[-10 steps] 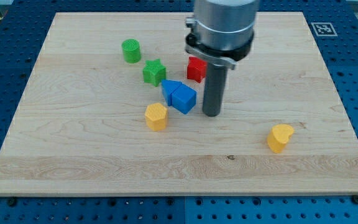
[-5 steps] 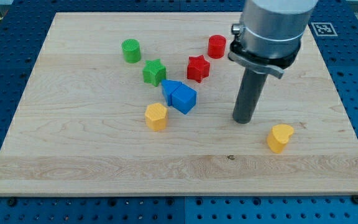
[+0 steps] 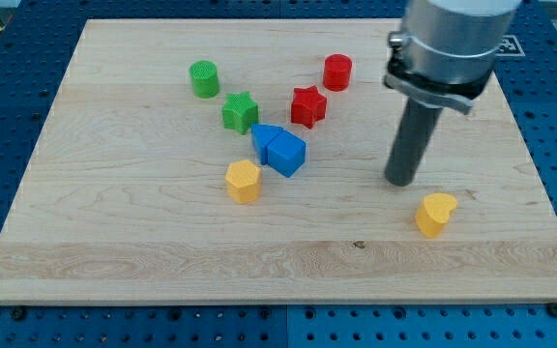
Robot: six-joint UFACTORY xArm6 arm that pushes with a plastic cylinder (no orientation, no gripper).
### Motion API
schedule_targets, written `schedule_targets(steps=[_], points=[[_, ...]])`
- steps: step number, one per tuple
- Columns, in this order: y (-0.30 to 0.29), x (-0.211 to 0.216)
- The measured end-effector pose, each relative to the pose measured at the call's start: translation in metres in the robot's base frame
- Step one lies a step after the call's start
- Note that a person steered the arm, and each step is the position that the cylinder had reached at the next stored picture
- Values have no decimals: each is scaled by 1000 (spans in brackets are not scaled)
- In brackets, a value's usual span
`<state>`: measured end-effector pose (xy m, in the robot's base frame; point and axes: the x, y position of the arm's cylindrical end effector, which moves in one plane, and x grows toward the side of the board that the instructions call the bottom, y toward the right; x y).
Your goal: Nudge the yellow heart left
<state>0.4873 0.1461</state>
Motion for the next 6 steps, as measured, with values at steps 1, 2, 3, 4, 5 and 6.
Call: schedule_targets(steps=[1,2,3,4,5,6], points=[[32,0],[61,24],[67,58],[67,77],[51,81],[31,81]])
